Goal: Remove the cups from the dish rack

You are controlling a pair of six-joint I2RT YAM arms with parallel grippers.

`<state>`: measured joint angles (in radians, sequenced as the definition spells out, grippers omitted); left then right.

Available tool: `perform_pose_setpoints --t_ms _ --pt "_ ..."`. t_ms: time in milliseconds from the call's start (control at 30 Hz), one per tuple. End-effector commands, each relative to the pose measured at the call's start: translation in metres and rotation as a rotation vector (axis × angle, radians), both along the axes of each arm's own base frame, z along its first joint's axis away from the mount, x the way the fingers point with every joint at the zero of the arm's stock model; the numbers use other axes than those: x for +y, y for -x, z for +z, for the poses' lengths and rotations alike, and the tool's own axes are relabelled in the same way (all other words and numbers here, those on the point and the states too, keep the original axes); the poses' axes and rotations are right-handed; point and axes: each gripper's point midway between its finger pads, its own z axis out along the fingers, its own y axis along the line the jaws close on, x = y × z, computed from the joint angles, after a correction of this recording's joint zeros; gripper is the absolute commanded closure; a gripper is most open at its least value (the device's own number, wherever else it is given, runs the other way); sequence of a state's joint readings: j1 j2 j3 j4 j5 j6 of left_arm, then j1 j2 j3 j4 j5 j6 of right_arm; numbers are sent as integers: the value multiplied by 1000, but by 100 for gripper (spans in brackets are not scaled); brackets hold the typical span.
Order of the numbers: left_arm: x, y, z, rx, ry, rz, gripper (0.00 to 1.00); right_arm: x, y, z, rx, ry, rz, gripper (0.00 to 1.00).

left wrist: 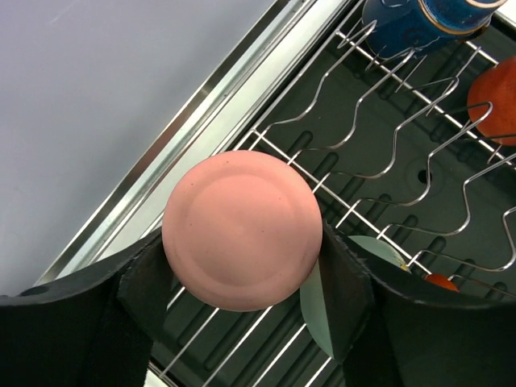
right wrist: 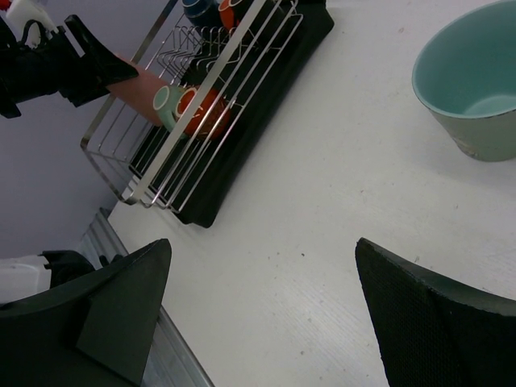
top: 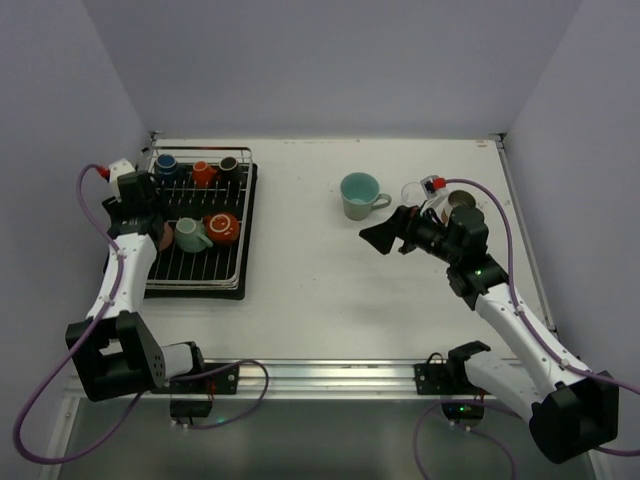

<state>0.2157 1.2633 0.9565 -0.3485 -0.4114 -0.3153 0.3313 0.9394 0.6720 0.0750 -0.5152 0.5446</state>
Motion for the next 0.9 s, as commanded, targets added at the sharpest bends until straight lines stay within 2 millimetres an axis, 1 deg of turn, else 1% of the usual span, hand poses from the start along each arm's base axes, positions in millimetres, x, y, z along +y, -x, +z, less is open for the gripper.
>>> perform_pose_setpoints --t_ms 0,67,100,167,200,233,267,300,367,400,433,467,500,533,567,600,633,667,700,733,767,800,833,867 --pt "7 -1 17 -63 -36 19 40 0 -1 12 -51 -3 -5 1" --pt "6 0 22 -83 -39 17 49 0 -2 11 -48 -5 1 1" --pt "4 3 30 -108 -40 13 55 1 -2 10 -45 -4 2 1" --pt "2 6 37 -129 -39 6 63 2 -3 8 -36 0 6 1" --pt "-1 10 48 -158 -37 -2 64 2 -3 7 -32 0 7 1" --pt "-3 13 54 -172 -31 -2 65 3 -3 8 -34 -1 10 1" --pt "-7 21 65 -190 -29 -9 67 4 -2 7 -31 -3 12 1" --pt "-9 24 72 -204 -26 -15 67 5 -2 8 -31 -5 17 1" --pt "-15 29 97 -262 -28 -38 68 8 0 9 -30 -14 32 1" --pt "-23 37 113 -300 -21 -66 68 11 3 8 -20 -25 56 1" --pt "-26 40 134 -348 -26 -81 68 14 4 11 -28 -40 71 1" --pt "-33 43 148 -383 -23 -102 68 16 7 11 -24 -52 86 1" --pt "-42 51 175 -453 -21 -141 68 20 12 13 -5 -78 114 1" --pt "-51 54 187 -490 -6 -168 68 24 15 19 -20 -100 136 1" --pt "-59 56 199 -529 13 -205 68 26 18 20 -16 -116 152 1" --pt "-83 57 215 -588 64 -318 68 28 22 24 -19 -137 169 1" --pt "-98 57 227 -641 121 -378 68 31 29 38 -42 -184 199 1" --pt "-117 56 232 -673 181 -465 68 32 34 43 -49 -208 208 1" --pt "-150 57 236 -719 267 -631 68 34 38 52 -42 -249 216 1" --pt "-169 58 239 -761 383 -693 67 36 45 68 -101 -284 236 1" --pt "-187 64 260 -863 409 -806 67 37 49 75 -118 -306 243 1" --pt "-208 67 235 -826 526 -907 67 38 53 83 -123 -333 248 1" --pt "-221 73 241 -871 632 -947 67 41 58 94 -165 -359 267 1" --pt "-233 85 255 -949 624 -1046 67 42 60 101 -182 -377 267 1"
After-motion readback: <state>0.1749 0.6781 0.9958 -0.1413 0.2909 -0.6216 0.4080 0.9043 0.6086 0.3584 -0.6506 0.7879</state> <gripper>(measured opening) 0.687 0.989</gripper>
